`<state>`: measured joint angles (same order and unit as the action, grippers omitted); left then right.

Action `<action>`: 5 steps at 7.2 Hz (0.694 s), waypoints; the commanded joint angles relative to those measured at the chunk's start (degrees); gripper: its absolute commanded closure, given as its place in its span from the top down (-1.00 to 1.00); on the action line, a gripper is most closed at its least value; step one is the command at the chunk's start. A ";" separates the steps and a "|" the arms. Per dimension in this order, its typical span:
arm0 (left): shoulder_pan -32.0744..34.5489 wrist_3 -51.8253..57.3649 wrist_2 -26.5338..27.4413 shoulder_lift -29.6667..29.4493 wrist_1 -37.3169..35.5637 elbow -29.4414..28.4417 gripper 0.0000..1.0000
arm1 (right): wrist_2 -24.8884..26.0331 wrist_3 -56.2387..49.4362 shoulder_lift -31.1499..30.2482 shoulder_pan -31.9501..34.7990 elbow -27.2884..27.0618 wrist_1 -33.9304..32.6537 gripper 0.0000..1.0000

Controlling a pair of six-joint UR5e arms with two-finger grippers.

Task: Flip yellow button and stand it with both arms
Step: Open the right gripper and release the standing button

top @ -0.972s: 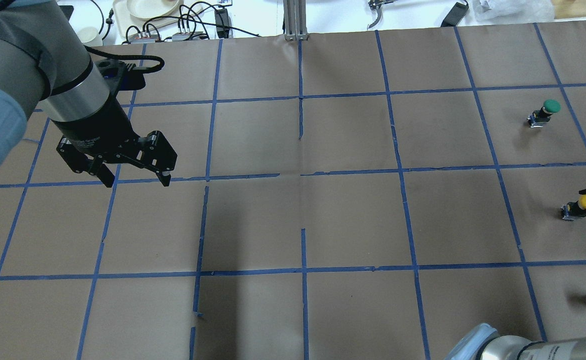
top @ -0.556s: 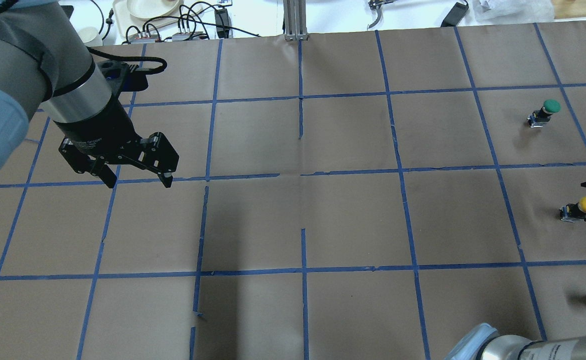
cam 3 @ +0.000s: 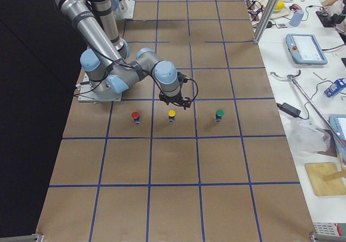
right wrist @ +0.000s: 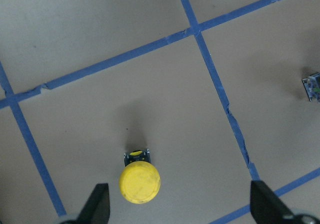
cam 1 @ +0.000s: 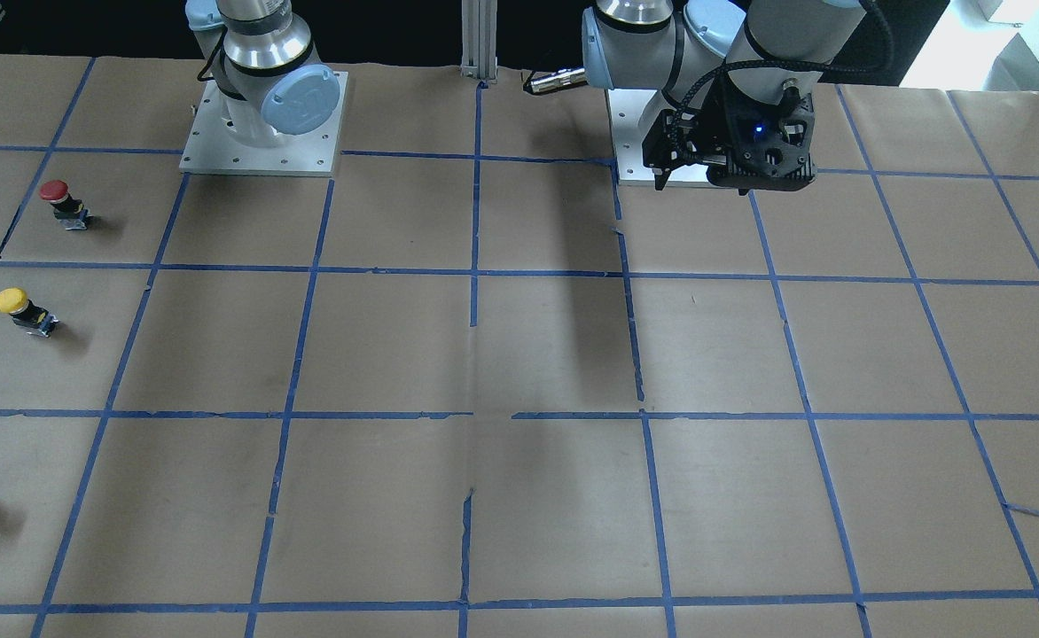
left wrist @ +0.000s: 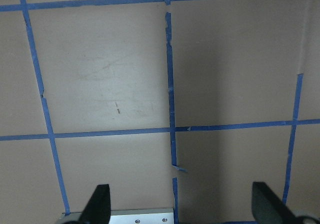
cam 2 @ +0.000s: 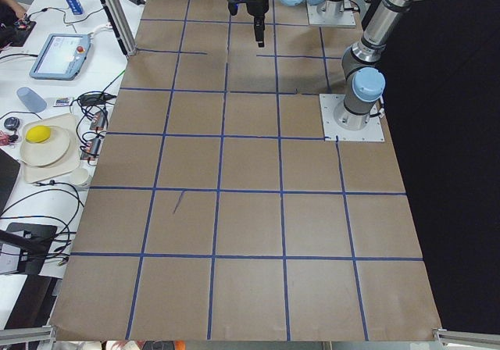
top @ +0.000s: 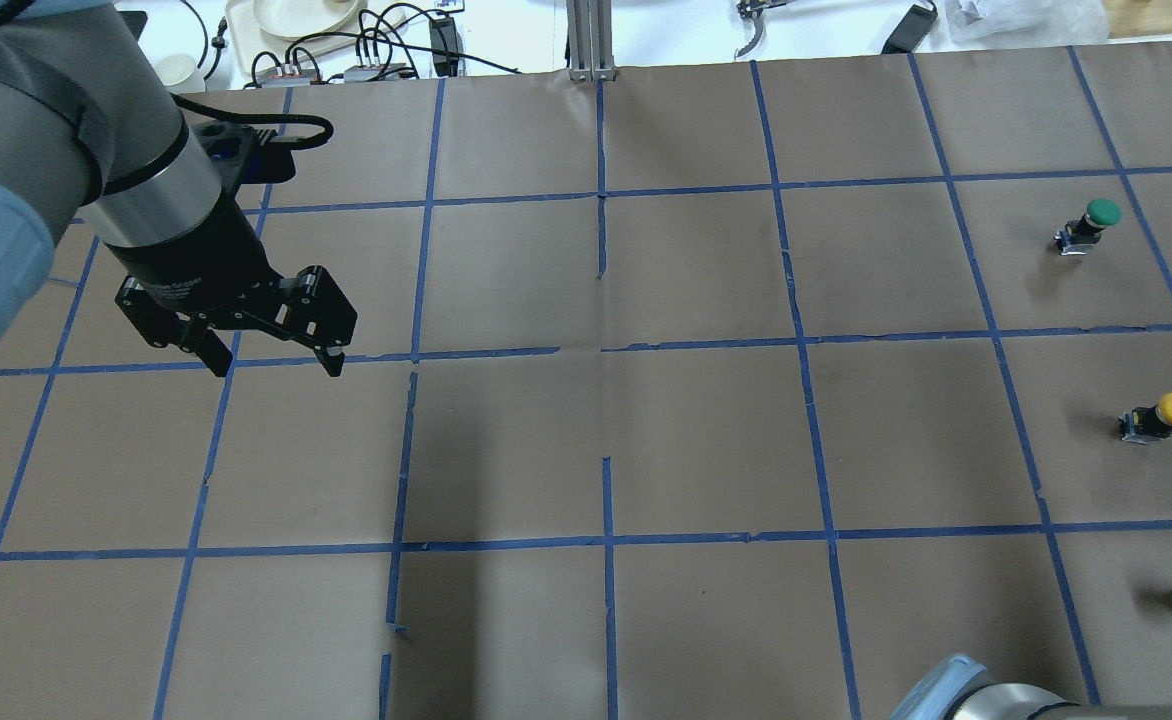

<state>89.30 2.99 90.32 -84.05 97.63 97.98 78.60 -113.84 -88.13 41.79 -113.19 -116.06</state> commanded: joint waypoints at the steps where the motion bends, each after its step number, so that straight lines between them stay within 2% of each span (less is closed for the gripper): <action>1: 0.00 -0.08 -0.06 -0.06 -0.07 -0.06 1.00 | 0.23 13.68 -3.01 4.50 8.47 15.27 1.00; 3: 0.00 0.00 -0.06 0.12 -0.07 -0.15 1.00 | 0.23 29.12 -3.01 10.47 14.64 22.69 1.00; 5: 0.00 0.09 -0.15 0.99 -0.07 -0.33 1.00 | 0.32 48.26 -3.10 20.73 17.47 23.77 1.00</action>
<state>89.30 3.00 90.21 -83.60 97.56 97.53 78.73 -77.39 -91.21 56.27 -97.61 -93.28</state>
